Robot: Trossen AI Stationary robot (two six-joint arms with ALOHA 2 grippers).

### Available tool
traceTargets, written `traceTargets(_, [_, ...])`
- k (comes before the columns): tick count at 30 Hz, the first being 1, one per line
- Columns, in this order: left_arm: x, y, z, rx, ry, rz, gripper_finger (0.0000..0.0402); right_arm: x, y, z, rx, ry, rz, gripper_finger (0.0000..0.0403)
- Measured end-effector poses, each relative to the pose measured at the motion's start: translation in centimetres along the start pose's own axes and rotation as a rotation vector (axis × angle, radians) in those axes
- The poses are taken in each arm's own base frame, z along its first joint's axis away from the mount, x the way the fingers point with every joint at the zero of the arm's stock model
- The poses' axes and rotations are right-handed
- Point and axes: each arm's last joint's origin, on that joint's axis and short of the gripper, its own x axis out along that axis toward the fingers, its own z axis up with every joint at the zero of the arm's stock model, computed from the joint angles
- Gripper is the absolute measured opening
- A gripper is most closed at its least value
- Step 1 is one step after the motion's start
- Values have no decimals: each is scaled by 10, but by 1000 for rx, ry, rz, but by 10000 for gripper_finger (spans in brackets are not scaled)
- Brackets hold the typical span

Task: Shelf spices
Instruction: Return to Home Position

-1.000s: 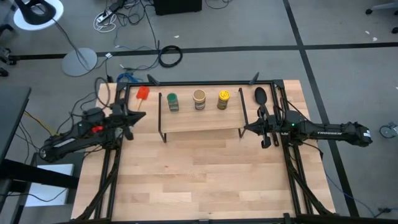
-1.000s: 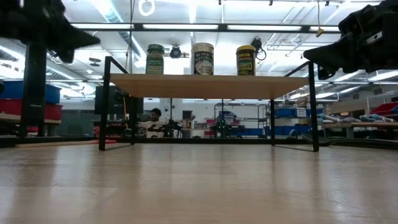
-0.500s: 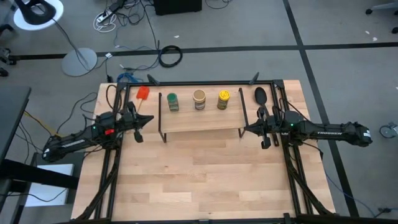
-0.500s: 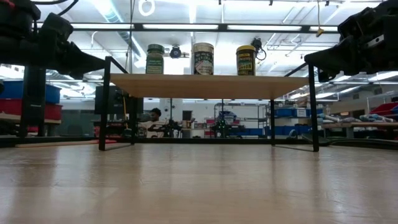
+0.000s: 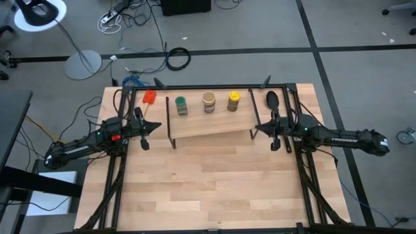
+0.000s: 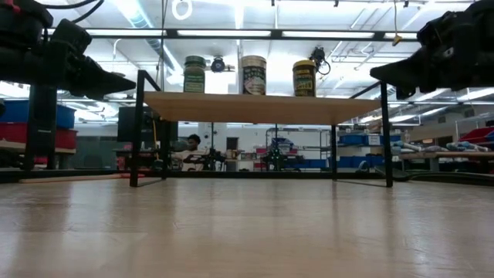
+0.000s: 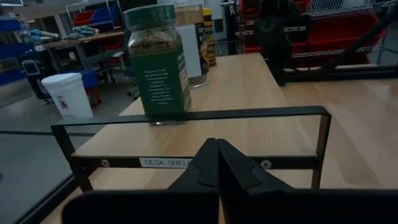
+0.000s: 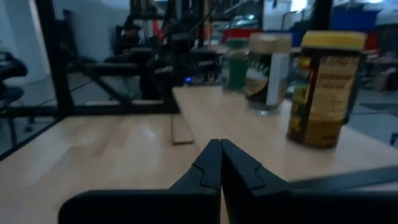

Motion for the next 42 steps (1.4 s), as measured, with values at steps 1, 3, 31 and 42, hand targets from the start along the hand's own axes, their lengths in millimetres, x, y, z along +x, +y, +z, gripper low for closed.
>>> traceTargets(1, [0,0,0,0,0,0,0,0,-1,1,-2,-12,-10,1])
traceTargets(3, [0,0,-1,0,5,-1,0,0,-1,3,-5,-32,-21,1])
traceTargets(31, [3,-12,0,-38,13,-184,0,0,4,1,44,-13,59,1])
traceTargets(42, [3,-11,-2,5,30,-153,0,0,4,-4,54,40,58,4])
